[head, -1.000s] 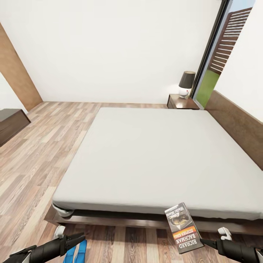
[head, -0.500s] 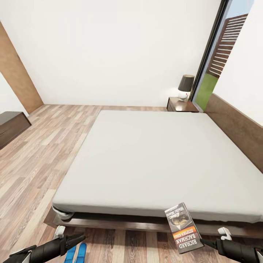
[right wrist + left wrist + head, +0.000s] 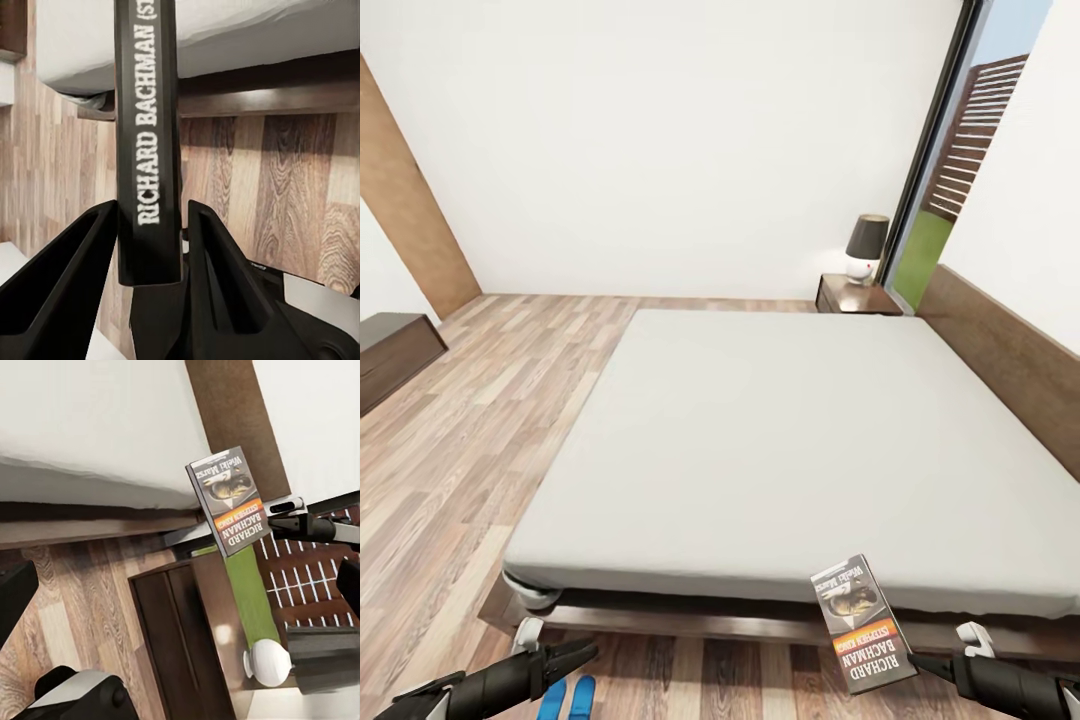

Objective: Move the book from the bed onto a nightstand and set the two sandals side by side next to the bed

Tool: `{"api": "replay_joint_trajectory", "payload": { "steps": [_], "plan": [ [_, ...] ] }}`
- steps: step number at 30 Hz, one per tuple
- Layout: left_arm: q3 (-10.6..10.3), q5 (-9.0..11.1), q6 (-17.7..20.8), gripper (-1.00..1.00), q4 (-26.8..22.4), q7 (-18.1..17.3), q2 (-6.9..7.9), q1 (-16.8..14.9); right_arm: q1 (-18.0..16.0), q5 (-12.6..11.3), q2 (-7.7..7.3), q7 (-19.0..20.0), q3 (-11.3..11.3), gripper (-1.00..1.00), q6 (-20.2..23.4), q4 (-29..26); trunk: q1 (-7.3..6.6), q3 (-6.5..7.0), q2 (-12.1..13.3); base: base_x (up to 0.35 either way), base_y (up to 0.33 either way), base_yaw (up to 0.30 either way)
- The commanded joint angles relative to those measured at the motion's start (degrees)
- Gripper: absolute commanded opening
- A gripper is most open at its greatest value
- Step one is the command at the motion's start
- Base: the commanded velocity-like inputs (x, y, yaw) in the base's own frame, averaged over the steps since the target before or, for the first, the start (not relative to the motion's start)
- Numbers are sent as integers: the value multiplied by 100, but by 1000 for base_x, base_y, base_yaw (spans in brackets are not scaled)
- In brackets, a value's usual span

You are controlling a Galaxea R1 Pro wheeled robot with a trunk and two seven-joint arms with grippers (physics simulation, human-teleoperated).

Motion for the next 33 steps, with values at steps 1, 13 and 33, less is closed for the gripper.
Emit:
{"api": "replay_joint_trajectory", "payload": {
  "steps": [1,13,33],
  "plan": [
    [48,-54,11,100,-2,-21,-2,-5,-4,-58,-4,12,46,-100,55,-2,2,2,-7,0,0,0],
    [48,-54,4,100,-2,52,-7,-5,-3,-69,-4,15,46,-100,59,-2,2,114,-7,0,0,0],
    [14,-565,-613,100,704,3566,-448,312,-4,-70,-11,17,46,-100,59,-2,2,301,-7,0,0,0]
  ]
}}
